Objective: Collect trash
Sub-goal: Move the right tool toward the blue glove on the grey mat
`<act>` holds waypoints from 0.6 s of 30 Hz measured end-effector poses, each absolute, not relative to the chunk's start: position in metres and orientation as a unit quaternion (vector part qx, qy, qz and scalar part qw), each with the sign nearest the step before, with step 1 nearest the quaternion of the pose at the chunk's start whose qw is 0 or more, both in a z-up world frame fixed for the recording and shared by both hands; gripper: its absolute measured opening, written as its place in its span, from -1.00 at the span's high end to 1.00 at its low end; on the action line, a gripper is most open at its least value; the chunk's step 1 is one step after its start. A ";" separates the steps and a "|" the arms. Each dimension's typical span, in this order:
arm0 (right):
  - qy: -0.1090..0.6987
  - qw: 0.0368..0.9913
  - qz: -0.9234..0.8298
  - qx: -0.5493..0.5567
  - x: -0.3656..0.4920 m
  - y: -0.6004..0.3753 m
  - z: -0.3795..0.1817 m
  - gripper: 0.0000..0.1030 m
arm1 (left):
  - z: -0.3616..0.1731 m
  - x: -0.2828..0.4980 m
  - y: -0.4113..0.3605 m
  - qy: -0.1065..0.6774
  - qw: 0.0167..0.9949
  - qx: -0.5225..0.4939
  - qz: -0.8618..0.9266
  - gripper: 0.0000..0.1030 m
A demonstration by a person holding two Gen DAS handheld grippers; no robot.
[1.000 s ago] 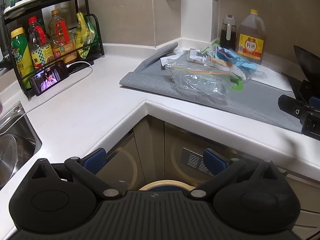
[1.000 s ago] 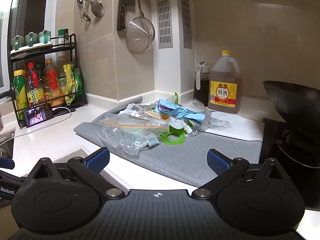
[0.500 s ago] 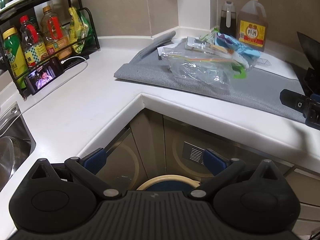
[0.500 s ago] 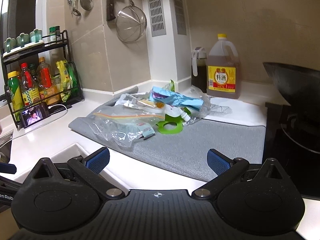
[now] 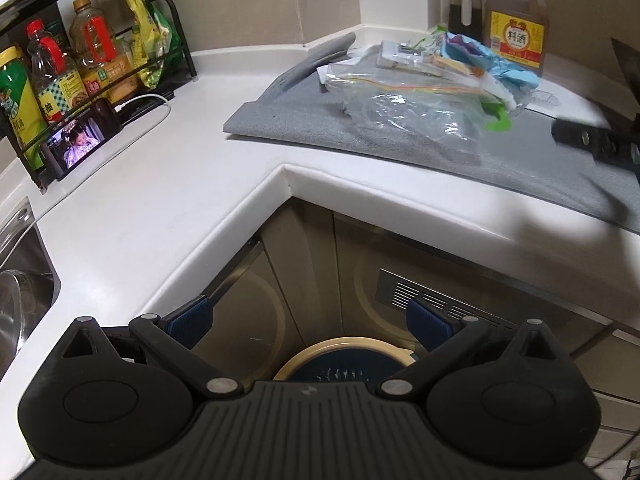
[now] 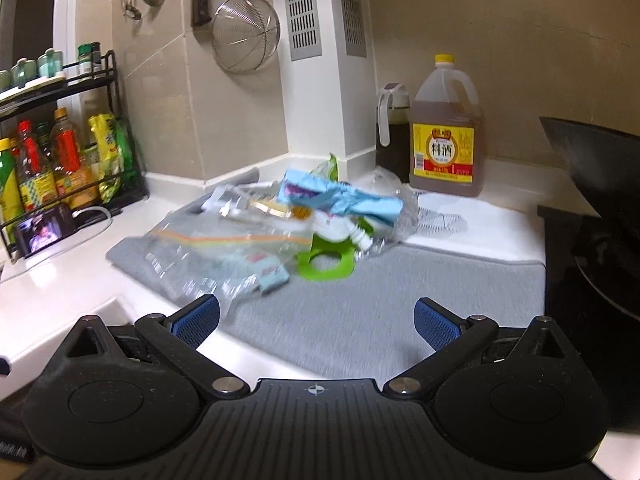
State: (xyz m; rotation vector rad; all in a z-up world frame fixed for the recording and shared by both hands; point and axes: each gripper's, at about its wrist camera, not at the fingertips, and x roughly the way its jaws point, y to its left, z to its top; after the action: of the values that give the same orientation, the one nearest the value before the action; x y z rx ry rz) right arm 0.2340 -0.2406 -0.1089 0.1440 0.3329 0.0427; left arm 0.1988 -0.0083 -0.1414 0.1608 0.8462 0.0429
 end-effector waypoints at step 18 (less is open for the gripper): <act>0.078 0.991 0.063 0.085 0.374 -0.256 -0.101 -1.00 | -0.134 0.221 -0.009 0.420 0.900 0.102 0.059 -1.00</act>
State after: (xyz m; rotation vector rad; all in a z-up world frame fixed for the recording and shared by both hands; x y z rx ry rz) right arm 0.3742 -0.2565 -0.1015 0.1704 0.1563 0.1268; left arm 0.2206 -0.0087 -0.1345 0.2114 0.8686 0.1215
